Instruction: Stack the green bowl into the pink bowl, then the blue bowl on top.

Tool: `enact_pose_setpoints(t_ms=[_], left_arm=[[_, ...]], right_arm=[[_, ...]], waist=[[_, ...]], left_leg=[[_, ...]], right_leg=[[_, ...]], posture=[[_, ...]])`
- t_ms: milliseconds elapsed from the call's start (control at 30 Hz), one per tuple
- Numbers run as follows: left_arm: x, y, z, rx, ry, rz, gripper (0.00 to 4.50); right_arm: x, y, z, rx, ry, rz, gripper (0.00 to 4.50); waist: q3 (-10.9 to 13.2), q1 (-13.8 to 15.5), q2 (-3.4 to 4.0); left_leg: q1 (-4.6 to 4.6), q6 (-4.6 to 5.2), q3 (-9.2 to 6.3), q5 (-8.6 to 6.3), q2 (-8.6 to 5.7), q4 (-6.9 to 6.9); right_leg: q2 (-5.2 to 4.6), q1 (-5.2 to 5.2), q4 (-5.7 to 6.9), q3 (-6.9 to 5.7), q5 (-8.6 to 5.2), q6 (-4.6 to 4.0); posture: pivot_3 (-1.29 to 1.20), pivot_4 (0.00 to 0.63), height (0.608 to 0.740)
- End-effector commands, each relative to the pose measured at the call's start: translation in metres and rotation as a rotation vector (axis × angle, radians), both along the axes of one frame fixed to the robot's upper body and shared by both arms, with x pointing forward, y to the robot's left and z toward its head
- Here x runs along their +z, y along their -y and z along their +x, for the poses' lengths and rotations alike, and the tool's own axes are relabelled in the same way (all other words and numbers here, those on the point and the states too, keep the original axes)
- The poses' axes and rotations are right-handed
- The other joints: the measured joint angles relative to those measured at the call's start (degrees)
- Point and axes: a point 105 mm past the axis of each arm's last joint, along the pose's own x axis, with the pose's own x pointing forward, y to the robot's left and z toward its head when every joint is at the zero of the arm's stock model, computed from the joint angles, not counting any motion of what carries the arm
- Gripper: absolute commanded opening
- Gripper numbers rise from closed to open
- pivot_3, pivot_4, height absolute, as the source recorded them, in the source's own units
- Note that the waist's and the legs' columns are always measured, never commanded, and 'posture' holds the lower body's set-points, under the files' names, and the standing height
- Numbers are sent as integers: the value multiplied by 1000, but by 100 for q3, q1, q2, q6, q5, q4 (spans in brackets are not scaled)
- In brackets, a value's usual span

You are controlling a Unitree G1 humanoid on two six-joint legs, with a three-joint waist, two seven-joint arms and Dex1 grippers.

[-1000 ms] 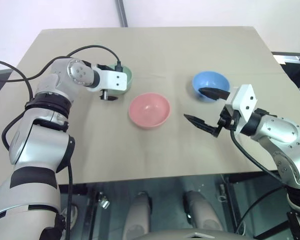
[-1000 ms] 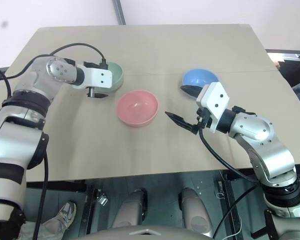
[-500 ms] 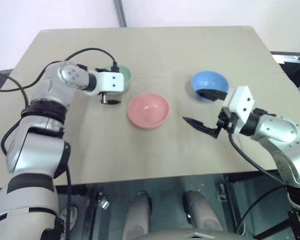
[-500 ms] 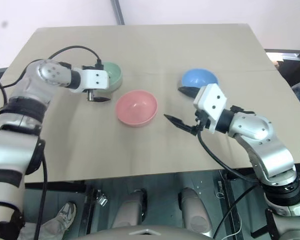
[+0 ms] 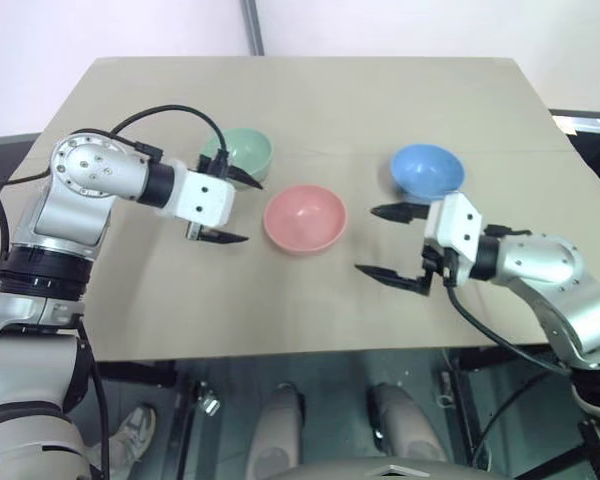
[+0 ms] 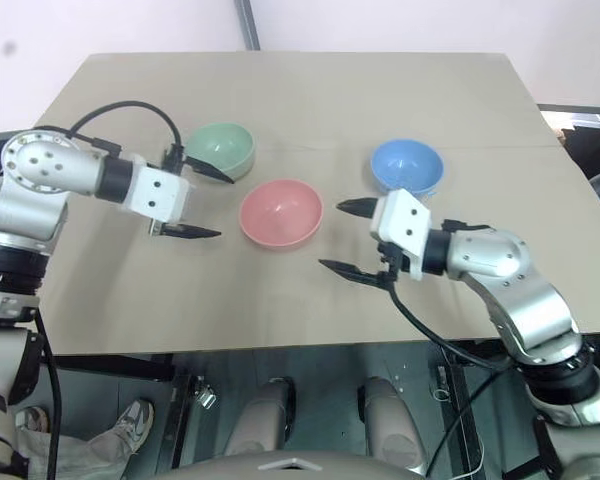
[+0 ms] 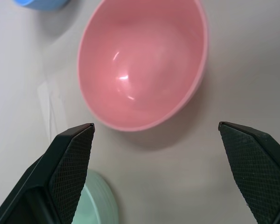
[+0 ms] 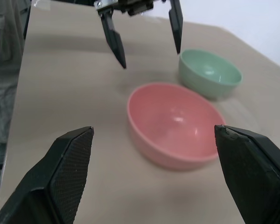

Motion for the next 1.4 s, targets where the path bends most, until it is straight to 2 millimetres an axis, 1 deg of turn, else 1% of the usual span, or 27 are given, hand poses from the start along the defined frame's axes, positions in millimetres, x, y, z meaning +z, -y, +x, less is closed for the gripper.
enact_pose_setpoints(t_ms=[33,200,233,267,333,433,467,500,533,567,700,867,967,1067,1100,1133,1200,1233,1300,1400], left_arm=[[8,21,5,-47,58,34,4500],[-11,35,10,-122,49,112,4500],[-14,38,10,-139,41,124,4010],[-17,39,9,-156,31,134,3701],[-21,40,8,-179,15,151,2732],[-22,43,6,-203,-1,153,1521],[-22,43,6,-206,-4,151,934],[-21,42,5,-205,-8,148,489],[-20,41,4,-204,-10,146,93],[-19,39,3,-204,-13,146,29],[-16,35,-10,-216,-42,136,29],[-19,28,-29,-208,-94,132,29],[-21,26,-28,-182,-76,127,29],[-18,28,-25,-159,-55,100,29],[-16,29,-24,-148,-45,88,552],[-14,30,-23,-145,-34,83,774],[-11,32,-20,-140,6,80,1954],[-11,32,-18,-134,17,89,2273],[-14,32,-17,-136,25,118,3380],[-20,33,-17,-146,31,146,3380]], right_arm=[[11,7,-12,-22,44,5,4480],[12,12,-13,-76,47,3,4480],[13,13,-13,-84,49,4,4500],[13,13,-13,-90,50,5,4500],[14,13,-13,-98,52,5,4500],[14,15,-13,-114,55,1,4500],[14,16,-12,-118,56,0,4500],[14,17,-12,-121,56,0,4500],[14,17,-12,-124,56,0,4500],[14,17,-11,-127,56,1,4500],[13,17,-10,-128,58,5,4500],[13,15,-9,-117,61,12,4500],[14,14,-7,-105,64,12,4500],[14,14,-6,-99,68,10,4500],[14,14,-6,-98,69,11,4500],[15,14,-6,-97,69,11,4500],[15,14,-6,-94,70,10,4500],[15,14,-6,-93,70,10,4500],[15,13,-5,-91,70,9,4500],[15,13,-4,-91,72,10,4500]], waist=[[0,10,0],[0,-41,0],[0,-54,0],[0,-60,0],[0,-72,0],[0,-80,0],[0,-82,0],[0,-84,0],[0,-86,-1],[0,-88,0],[0,-108,0],[0,-135,0],[0,-126,0],[0,-100,-1],[0,-99,0],[0,-99,0],[0,-101,0],[0,-101,0],[0,-101,0],[0,-103,0]], left_leg=[[-1,0,-1,0,0,0],[2,0,1,0,0,4],[4,0,1,0,0,3],[4,0,1,0,0,3],[4,0,1,0,0,3],[2,0,1,0,0,4],[1,0,1,0,0,4],[1,0,1,0,0,4],[1,0,1,0,0,4],[1,0,1,0,0,4],[1,0,1,0,0,4],[3,1,1,0,1,2],[3,1,1,0,1,3],[3,1,1,0,1,6],[3,1,1,0,1,8],[3,1,1,0,1,8],[2,1,1,0,1,8],[2,1,1,0,1,8],[2,1,1,0,1,8],[2,1,1,0,1,8]], right_leg=[[0,0,0,-1,0,0],[3,0,1,3,0,1],[3,0,3,4,0,0],[4,0,5,4,0,0],[3,0,6,4,0,0],[3,0,5,4,0,0],[3,0,4,4,0,0],[3,0,4,4,0,1],[3,0,4,4,0,0],[3,0,4,4,0,1],[3,0,4,4,0,0],[3,0,5,5,-1,1],[3,0,6,6,-1,2],[3,1,6,5,-11,18],[3,1,6,5,-11,18],[3,1,6,5,-11,18],[3,1,6,5,-10,16],[3,1,6,5,-9,15],[3,0,6,5,-9,15],[3,0,6,6,-9,15]], posture=[[0,150,727],[0,150,727],[0,150,727],[0,150,727],[0,150,727],[0,150,727],[0,150,727],[0,150,727],[0,150,727],[0,150,727],[0,150,727],[0,150,727],[0,150,727],[0,150,727],[0,150,727],[0,150,727],[0,150,727],[0,150,727],[0,150,727],[0,150,727]])
